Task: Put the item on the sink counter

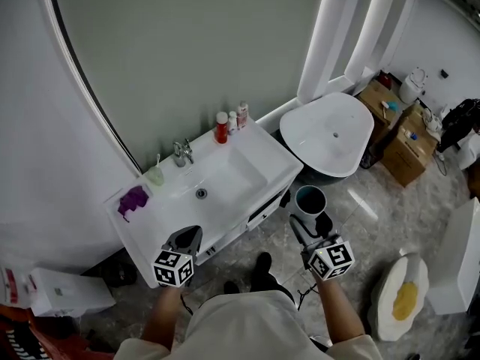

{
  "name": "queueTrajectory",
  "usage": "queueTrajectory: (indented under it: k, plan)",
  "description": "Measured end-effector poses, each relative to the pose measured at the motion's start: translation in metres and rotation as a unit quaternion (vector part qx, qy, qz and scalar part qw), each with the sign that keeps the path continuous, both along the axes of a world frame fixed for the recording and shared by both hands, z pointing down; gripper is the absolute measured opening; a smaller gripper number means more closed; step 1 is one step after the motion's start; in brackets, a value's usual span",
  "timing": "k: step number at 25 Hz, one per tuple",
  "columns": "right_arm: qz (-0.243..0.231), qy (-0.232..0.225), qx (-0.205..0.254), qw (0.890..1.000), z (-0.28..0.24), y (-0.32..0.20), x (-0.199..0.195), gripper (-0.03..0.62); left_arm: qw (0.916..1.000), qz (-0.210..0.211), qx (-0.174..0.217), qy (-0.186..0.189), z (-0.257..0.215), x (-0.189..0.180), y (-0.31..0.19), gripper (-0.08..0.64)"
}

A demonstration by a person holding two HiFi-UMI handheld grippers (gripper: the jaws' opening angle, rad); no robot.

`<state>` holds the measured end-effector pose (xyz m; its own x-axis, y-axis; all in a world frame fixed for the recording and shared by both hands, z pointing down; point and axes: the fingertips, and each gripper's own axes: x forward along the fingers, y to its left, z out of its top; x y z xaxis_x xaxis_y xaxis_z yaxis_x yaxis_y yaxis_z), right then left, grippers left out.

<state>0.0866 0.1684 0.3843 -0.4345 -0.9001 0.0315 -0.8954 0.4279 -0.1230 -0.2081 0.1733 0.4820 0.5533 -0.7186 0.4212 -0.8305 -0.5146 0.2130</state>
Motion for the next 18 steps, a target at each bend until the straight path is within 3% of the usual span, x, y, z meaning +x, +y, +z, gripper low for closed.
queueTrajectory:
  k: [8, 18]
  plan:
    - [-0.007, 0.000, -0.014, 1.000, 0.015, -0.028, 0.010, 0.339, 1.0000, -0.002, -0.007, -0.003, 0.004, 0.014, -0.025, 0.008]
    - [-0.036, 0.002, -0.024, 0.999, 0.031, -0.102, 0.035, 0.339, 0.9995, -0.021, -0.020, -0.012, 0.010, 0.047, -0.083, 0.008]
